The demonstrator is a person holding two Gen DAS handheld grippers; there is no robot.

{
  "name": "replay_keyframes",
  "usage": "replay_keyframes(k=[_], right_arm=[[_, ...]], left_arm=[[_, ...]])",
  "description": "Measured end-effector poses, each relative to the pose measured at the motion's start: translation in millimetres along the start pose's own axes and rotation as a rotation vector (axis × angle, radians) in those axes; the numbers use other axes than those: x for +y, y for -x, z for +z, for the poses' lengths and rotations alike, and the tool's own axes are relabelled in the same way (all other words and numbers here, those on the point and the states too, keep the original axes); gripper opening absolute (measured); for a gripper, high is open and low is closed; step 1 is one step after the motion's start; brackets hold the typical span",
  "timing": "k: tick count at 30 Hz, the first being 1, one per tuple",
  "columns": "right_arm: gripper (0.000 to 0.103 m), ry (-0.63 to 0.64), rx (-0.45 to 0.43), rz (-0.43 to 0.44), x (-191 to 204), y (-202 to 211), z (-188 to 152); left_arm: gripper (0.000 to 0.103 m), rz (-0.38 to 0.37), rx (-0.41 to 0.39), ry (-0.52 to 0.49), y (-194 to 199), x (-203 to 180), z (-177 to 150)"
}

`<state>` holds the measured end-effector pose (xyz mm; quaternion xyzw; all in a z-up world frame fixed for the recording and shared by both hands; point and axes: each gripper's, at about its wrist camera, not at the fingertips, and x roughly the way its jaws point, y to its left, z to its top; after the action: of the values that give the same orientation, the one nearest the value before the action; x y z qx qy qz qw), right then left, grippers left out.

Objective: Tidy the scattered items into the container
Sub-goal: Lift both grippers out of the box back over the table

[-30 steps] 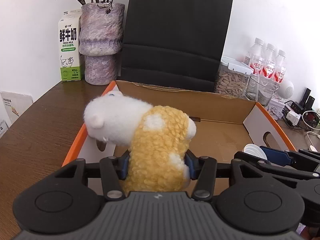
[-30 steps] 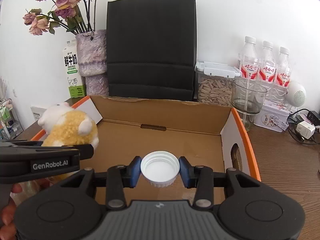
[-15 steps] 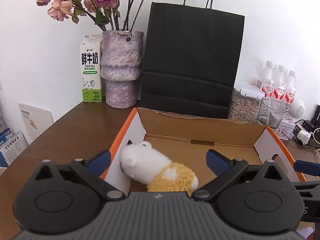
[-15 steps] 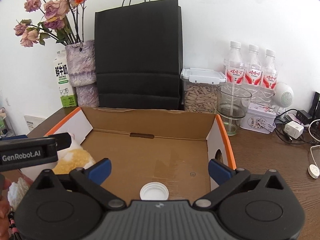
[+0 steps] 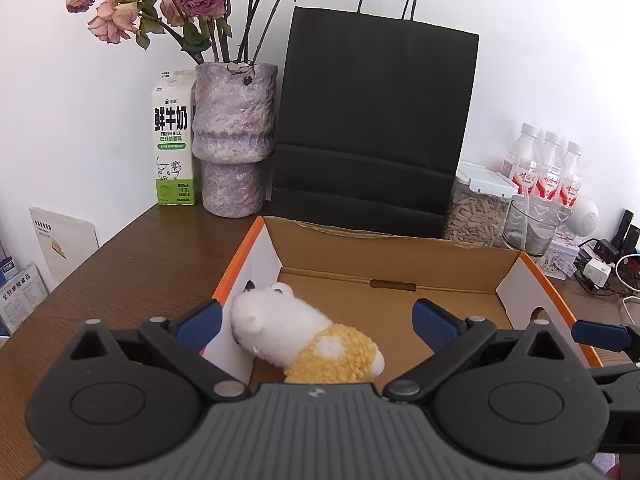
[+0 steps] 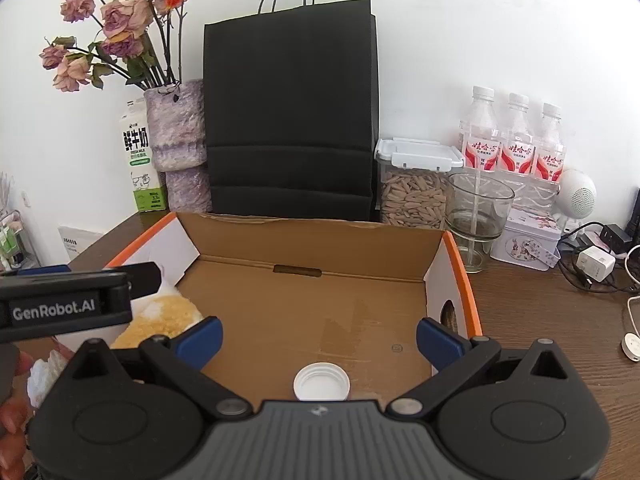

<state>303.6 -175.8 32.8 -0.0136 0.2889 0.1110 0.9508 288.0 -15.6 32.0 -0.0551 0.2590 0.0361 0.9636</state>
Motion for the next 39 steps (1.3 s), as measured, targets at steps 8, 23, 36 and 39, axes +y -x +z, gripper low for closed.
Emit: replay_keyframes(k=[8,23,36,39], right_arm=[[0.103,0.019,-0.015,-0.006,3.7,8.7,4.4],[0.103,-0.016,-0.114,-0.007,-9.8,73.3,6.9],[0.103,-0.006,-0.147,-0.03,2.9,172.0,-48.2],[0.103,0.008,-0.148,-0.031,9.0,191.4,-62.3]], left_arm=[[0.103,-0.005,0.008,0.004,3.7,-2.5,-0.1],[0.103,0.008,-0.076,0.039,66.4,34.6,-0.2],[0.103,-0.004,-0.098,0.023,155.5,70.4,-37.3],[0.103,-0.003,-0.098,0.019,174.1,77.0,-48.1]])
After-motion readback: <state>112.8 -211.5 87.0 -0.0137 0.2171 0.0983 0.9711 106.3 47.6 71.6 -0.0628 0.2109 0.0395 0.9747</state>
